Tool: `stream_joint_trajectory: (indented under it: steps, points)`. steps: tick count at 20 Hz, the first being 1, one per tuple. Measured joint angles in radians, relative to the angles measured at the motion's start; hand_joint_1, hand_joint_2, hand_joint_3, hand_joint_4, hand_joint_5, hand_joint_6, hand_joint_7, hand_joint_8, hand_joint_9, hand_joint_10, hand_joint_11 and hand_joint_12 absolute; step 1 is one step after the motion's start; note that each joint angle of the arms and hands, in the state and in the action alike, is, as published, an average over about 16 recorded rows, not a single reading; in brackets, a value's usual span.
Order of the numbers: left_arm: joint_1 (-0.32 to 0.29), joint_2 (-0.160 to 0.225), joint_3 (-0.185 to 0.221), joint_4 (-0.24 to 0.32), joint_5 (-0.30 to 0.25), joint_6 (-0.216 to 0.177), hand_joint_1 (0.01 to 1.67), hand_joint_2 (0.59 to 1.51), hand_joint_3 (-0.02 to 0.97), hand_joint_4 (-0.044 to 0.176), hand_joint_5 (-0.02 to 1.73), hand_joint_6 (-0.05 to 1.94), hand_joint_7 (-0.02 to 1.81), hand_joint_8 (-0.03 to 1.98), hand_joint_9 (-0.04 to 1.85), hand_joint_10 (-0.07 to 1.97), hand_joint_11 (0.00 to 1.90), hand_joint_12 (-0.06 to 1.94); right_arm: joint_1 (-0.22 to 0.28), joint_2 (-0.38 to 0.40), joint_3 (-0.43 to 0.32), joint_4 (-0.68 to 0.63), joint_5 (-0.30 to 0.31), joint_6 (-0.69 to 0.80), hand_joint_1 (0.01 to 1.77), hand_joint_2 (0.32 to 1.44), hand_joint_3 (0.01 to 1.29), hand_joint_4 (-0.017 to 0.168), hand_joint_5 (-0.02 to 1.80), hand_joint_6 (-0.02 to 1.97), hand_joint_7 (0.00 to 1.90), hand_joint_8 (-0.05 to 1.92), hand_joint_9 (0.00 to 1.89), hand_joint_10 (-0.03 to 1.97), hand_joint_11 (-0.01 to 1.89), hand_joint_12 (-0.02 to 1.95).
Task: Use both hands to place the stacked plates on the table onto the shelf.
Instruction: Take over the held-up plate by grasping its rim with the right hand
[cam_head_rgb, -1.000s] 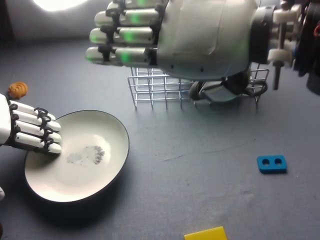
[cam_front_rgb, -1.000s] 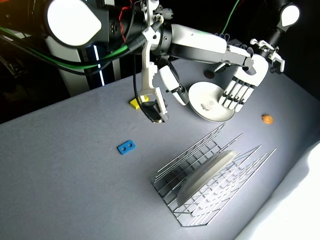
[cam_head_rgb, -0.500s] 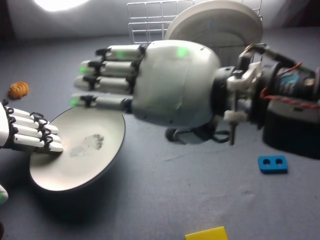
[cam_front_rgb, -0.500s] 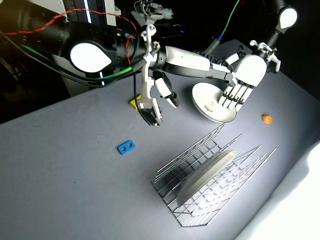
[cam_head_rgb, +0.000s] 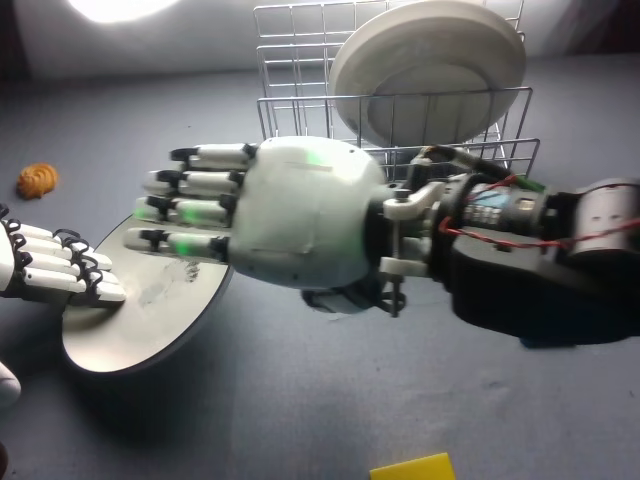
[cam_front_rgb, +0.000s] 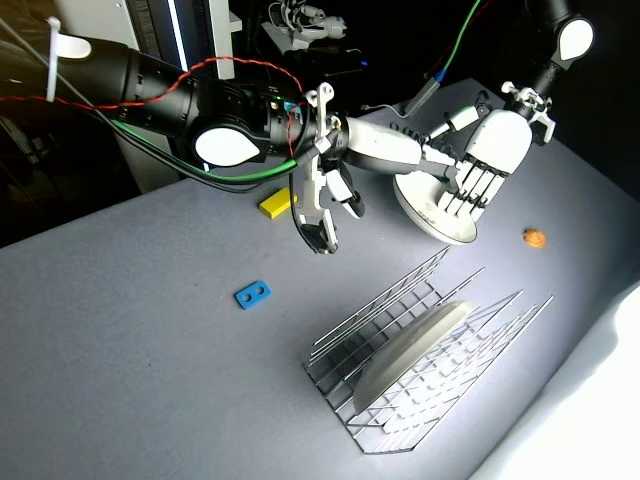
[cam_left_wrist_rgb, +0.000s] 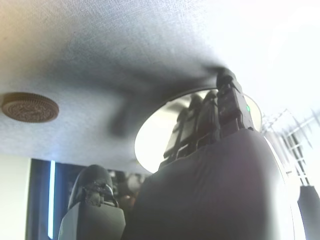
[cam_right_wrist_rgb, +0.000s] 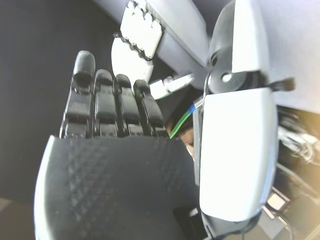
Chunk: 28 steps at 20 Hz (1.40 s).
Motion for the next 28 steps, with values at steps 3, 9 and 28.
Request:
stream_joint_trajectory:
  steps: [3, 9, 28]
  points:
    - [0.009, -0.003, 0.006, -0.012, -0.005, -0.011, 0.02, 1.102, 0.020, -0.009, -0.01, -0.04, -0.01, -0.01, -0.03, -0.06, 0.02, -0.01, -0.011, -0.051, 0.048, 0.028, 0.006, -0.006, 1.20, 0.88, 0.01, 0.005, 0.03, 0.04, 0.02, -0.01, 0.02, 0.00, 0.02, 0.56]
    - [0.018, -0.007, 0.013, -0.025, -0.011, -0.020, 0.02, 1.105, 0.020, -0.009, -0.01, -0.04, -0.01, -0.01, -0.03, -0.06, 0.02, -0.02, -0.029, -0.161, 0.155, 0.065, 0.031, -0.007, 1.23, 0.92, 0.01, 0.005, 0.07, 0.04, 0.05, -0.01, 0.05, 0.00, 0.02, 0.59]
    - [-0.010, -0.011, 0.021, -0.007, -0.015, -0.033, 0.01, 1.116, 0.020, -0.009, -0.01, -0.04, -0.01, -0.01, -0.03, -0.06, 0.02, -0.02, -0.063, -0.333, 0.305, 0.082, 0.113, -0.015, 1.15, 1.03, 0.02, -0.009, 0.71, 0.84, 0.85, 0.79, 1.15, 0.03, 0.98, 0.90]
